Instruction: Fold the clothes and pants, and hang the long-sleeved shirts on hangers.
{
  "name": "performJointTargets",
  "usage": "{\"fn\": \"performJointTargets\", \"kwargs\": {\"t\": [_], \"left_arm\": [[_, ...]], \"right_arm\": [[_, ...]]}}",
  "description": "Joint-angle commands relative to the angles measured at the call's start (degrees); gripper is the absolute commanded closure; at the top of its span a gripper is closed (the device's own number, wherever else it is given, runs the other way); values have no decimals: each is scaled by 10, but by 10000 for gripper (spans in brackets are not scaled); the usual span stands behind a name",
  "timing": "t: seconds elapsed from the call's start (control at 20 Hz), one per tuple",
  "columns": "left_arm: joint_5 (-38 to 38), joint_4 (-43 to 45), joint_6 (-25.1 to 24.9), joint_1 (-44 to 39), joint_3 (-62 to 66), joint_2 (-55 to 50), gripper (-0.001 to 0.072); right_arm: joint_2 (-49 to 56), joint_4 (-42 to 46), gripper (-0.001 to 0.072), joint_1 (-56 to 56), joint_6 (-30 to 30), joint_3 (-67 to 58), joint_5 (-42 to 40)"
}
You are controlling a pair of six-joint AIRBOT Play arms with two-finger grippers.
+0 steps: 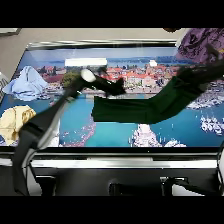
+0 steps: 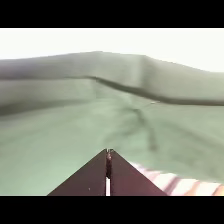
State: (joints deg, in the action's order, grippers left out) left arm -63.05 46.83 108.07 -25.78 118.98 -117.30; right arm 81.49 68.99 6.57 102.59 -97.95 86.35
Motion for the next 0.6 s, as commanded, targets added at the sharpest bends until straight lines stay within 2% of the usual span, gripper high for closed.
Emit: {"fn": "performJointTargets", "kwargs": {"t": [0.0, 0.15, 0.3, 0.55], "left_arm": [[-159, 201, 3, 99, 0, 106, 694], [-210, 261, -18, 175, 0, 177, 694], [-216, 261, -18, 235, 0, 221, 693], [-216, 261, -18, 284, -6, 249, 692]], "right_arm": [[3, 8, 679, -112, 79, 0, -64], [30, 29, 680, -215, 132, 0, -114], [83, 34, 680, -279, 170, 0, -145], [161, 1, 680, -323, 190, 0, -189]]}}
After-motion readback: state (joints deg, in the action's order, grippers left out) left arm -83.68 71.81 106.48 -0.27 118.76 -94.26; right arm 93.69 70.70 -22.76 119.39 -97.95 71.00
